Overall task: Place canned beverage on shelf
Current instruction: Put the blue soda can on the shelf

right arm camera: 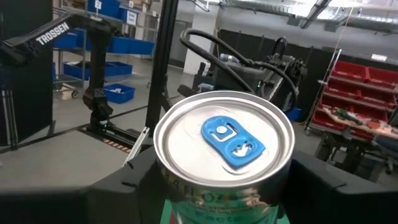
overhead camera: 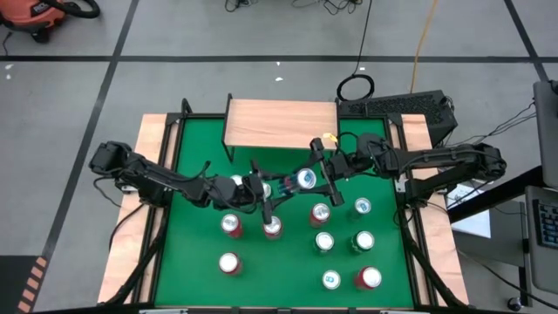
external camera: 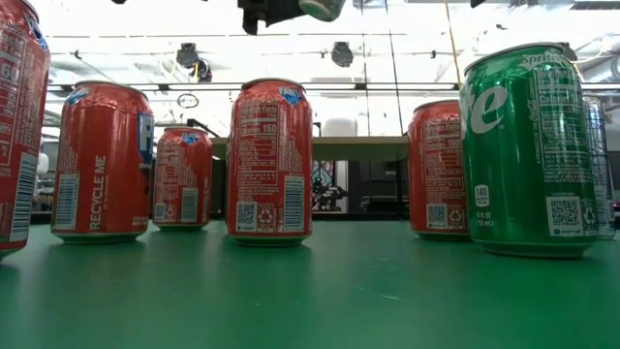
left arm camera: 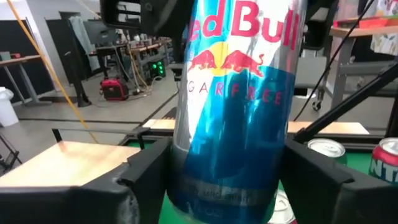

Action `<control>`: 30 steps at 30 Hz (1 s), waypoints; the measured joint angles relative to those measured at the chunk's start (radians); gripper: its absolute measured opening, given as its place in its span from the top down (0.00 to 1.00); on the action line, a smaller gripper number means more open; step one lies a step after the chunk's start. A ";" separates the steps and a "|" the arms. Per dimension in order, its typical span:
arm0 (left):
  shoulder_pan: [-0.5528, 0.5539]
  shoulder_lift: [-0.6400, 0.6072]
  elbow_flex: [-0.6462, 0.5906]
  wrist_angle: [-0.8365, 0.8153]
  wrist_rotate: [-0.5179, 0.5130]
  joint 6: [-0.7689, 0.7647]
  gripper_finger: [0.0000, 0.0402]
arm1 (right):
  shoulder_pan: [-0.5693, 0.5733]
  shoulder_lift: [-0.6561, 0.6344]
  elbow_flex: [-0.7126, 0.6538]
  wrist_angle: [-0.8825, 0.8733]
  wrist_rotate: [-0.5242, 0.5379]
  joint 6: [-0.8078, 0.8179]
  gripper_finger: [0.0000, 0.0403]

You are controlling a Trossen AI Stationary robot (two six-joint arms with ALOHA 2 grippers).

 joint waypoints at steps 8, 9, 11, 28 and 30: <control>0.000 0.011 0.000 0.020 -0.011 0.023 0.46 | 0.000 0.000 0.001 -0.022 0.010 -0.004 0.38; 0.000 0.011 0.000 0.019 -0.019 0.024 0.47 | 0.000 0.000 0.002 -0.028 0.020 0.001 0.37; -0.001 0.011 -0.001 0.019 -0.052 0.033 0.47 | 0.000 -0.001 0.003 -0.042 0.056 0.013 0.35; -0.068 0.006 -0.001 0.056 -0.671 0.132 0.47 | 0.080 0.001 0.003 -0.001 0.586 0.191 0.25; -0.065 0.006 -0.001 0.070 -0.688 0.131 0.47 | 0.083 0.012 0.003 0.063 0.606 0.206 0.25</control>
